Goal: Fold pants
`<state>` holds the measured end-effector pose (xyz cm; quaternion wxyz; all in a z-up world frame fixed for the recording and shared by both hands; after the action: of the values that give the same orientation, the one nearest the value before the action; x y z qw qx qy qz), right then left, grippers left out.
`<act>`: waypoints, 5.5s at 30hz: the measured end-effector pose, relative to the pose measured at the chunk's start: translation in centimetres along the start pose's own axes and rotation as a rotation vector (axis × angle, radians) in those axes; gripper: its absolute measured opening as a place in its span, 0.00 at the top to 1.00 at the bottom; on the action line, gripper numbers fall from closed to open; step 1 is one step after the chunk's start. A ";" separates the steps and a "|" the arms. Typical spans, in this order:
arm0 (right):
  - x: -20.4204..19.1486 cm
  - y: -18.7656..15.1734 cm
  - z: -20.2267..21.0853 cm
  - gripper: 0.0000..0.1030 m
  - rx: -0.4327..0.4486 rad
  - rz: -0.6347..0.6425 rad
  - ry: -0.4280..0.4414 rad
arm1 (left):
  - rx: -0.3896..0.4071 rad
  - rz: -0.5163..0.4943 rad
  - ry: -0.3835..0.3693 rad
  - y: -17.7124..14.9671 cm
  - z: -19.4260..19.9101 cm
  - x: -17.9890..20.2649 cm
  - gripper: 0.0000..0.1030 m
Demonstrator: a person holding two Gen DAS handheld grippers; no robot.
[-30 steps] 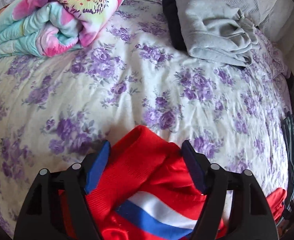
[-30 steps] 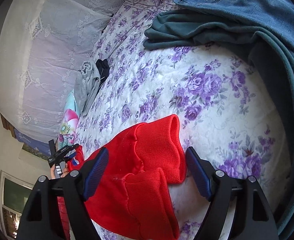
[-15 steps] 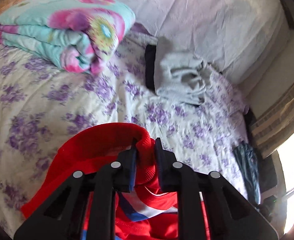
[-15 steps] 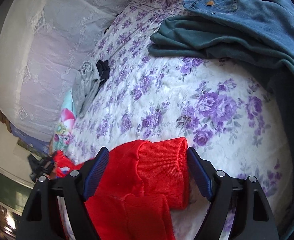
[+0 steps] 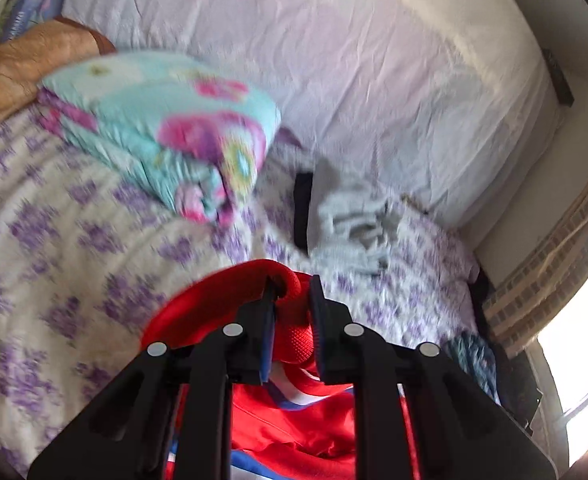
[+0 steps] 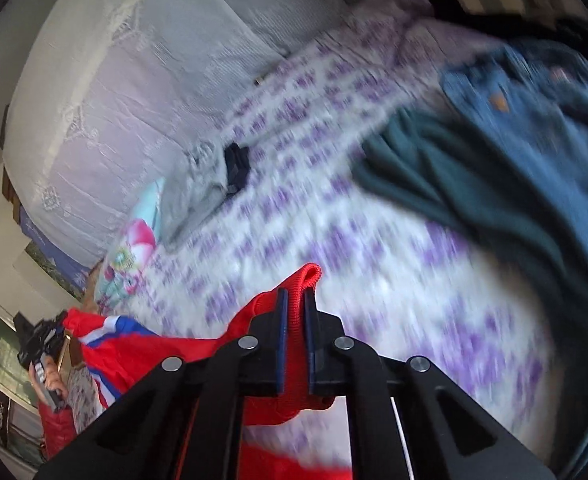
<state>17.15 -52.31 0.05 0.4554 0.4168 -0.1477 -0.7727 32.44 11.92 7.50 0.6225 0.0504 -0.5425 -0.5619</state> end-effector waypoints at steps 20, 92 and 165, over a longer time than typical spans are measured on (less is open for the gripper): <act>5.3 7.3 -10.4 0.60 -0.046 -0.044 -0.294 | -0.089 0.235 0.262 -0.8 -8.7 -12.8 0.45; 8.1 -10.0 11.8 0.47 -0.006 -0.267 -0.016 | -0.015 0.168 0.345 -19.6 16.6 -9.9 0.38; -29.2 -9.1 -27.8 0.56 -0.461 1.215 0.190 | -0.219 0.013 0.083 -7.1 -4.5 -15.7 0.77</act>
<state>40.45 -18.98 -7.57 0.8995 0.2171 -0.1464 -0.3498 34.56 18.73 -8.83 0.6498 0.0017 -0.4519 -0.6111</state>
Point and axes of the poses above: each gripper's, at about its wrist camera, not at the fingertips, and z roughly against the way its jaws point, x to its right, y to its top, the point moved 6 cm from there along -z, roughly the way its jaws point, and after that the axes turned 7 degrees about -y, right-handed, at the moved point
